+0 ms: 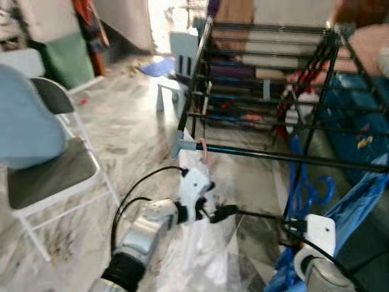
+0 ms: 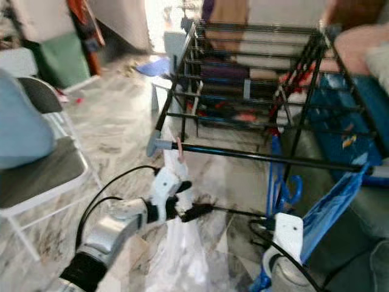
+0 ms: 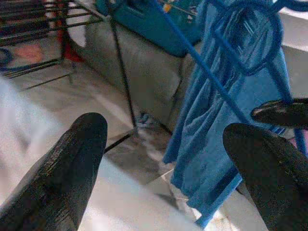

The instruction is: Hang hanger

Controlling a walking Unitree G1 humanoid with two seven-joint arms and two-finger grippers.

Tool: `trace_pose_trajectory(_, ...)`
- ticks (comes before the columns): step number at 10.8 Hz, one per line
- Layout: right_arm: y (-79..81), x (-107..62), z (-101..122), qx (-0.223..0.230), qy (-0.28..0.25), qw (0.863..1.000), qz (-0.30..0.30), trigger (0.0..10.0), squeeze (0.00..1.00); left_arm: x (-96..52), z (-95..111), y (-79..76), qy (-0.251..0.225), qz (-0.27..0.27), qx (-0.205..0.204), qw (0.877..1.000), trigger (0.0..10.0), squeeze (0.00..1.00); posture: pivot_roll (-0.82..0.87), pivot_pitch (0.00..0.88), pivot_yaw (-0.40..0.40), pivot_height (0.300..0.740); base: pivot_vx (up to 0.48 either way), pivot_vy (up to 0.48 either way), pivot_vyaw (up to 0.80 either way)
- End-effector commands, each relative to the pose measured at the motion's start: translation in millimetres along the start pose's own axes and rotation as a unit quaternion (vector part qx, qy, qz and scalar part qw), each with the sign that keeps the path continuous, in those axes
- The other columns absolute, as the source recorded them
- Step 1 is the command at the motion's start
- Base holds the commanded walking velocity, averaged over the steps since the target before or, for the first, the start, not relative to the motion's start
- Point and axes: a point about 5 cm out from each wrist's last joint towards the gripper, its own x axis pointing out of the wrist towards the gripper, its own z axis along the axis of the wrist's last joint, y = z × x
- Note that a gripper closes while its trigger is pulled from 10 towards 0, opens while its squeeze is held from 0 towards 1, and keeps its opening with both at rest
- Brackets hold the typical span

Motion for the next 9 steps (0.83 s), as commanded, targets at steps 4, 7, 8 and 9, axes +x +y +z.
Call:
trace_pose_trajectory(4, 5.0, 13.0, 33, -0.034, -0.03, 0.998, 0.039, 10.0, 0.0, -3.5, 3, 7.7, 0.003, 0.011, 0.002, 1.0, 10.0, 0.0, -0.03, 0.0, -0.039, 0.74, 0.0, 0.0, 0.0)
trace_pose_trajectory(7, 1.9, 34.6, 66, -0.01, -0.043, 0.997, 0.057, 10.0, 0.0, -4.3, 6, 15.3, 0.004, 0.022, 0.005, 1.0, 10.0, 0.0, -0.02, 0.0, -0.033, 0.74, 0.0, 0.0, 0.0)
trace_pose_trajectory(8, 2.9, 41.4, 74, 0.004, -0.045, 0.997, 0.062, 10.0, 0.0, -4.2, 5, 15.0, 0.006, 0.021, 0.006, 1.0, 10.0, 0.0, -0.02, 0.0, -0.033, 0.74, 0.0, 0.0, 0.0)
trace_pose_trajectory(9, 5.8, 49.6, 82, 0.029, -0.045, 0.996, 0.072, 10.0, 0.0, -3.4, 5, 13.5, 0.007, 0.018, 0.005, 1.0, 10.0, 0.0, -0.01, 0.0, -0.034, 0.74, 0.0, 0.0, 0.0)
